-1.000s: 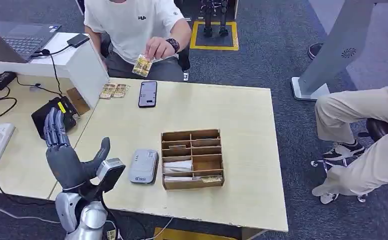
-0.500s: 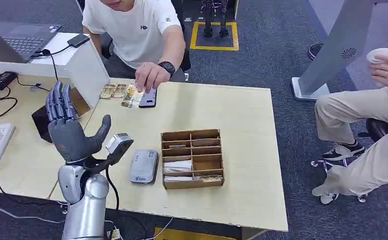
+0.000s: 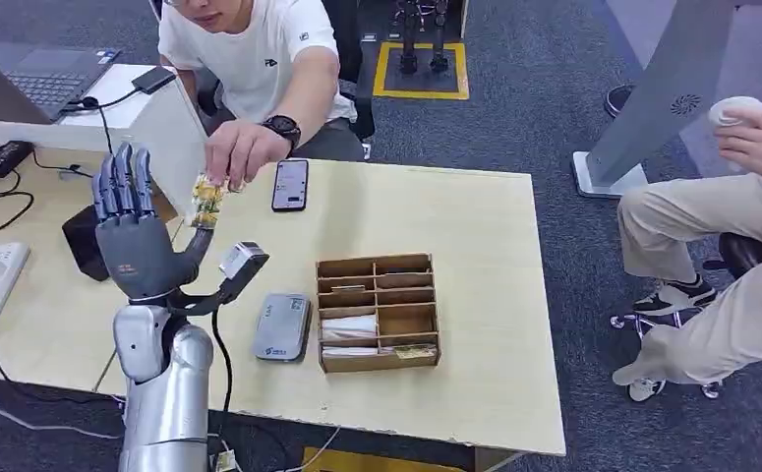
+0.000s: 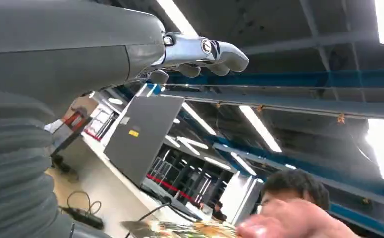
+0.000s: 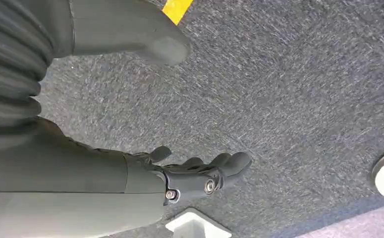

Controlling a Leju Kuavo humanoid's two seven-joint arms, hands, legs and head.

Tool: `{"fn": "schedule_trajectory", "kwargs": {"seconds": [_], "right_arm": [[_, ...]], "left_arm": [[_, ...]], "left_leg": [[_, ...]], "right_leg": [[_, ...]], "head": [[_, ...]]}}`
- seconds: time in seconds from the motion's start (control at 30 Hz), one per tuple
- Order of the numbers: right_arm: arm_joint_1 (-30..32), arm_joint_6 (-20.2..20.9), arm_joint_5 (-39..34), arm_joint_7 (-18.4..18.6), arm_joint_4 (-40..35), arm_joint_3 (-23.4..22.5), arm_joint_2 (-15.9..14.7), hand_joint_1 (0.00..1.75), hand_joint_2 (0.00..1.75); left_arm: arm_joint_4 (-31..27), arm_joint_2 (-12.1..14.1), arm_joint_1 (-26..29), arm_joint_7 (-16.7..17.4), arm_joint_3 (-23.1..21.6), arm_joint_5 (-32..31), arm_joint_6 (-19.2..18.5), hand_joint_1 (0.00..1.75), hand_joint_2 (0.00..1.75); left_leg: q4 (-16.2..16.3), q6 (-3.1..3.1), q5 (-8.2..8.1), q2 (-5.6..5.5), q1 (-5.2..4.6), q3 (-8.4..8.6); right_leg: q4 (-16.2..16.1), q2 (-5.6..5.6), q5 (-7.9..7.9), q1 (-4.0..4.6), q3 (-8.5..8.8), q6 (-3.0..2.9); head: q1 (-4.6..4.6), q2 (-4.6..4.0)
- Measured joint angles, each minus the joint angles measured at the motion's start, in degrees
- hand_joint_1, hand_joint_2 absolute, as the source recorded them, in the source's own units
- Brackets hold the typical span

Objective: Pass the card to the sensor for recognition and then transmit it.

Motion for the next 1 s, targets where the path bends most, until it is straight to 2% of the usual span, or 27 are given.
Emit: {"fn": "schedule_trajectory", "kwargs": {"seconds": [0.17,0.2,0.53,1.0], "right_arm": [[0.00,0.00,0.13,-0.02,0.17,-0.02,-0.04,0.00,1.75],[0.00,0.00,0.18,0.04,0.20,0.00,-0.07,0.00,1.75],[0.01,0.00,0.02,-0.35,0.33,-0.02,-0.09,0.00,1.75],[-0.07,0.00,-0.26,-1.25,0.79,-0.02,-0.15,0.00,1.75]], "left_arm": [[0.15,-0.02,0.00,2.01,0.00,-1.60,0.00,0.00,1.75],[0.24,-0.02,0.00,2.08,0.00,-1.60,0.00,1.75,1.75],[0.96,-0.02,-0.01,-1.92,0.00,3.41,0.02,1.75,1.75],[0.79,-0.07,0.00,-2.44,-0.04,5.07,0.04,1.75,1.75]], "left_leg": [[0.00,0.00,0.00,0.00,0.00,0.00],[0.00,0.00,0.00,0.00,0.00,0.00],[0.00,0.00,0.00,0.00,0.01,-0.02],[0.00,0.00,0.00,0.00,0.01,-0.01]], "right_leg": [[0.00,0.00,0.00,0.00,0.00,0.00],[0.00,0.01,0.00,0.00,0.00,0.00],[0.00,0.01,0.00,0.00,-0.02,0.00],[0.00,0.01,0.00,0.00,-0.02,0.00]], "head": [[0.00,0.00],[0.00,0.00],[0.00,0.00],[0.00,0.00]]}}
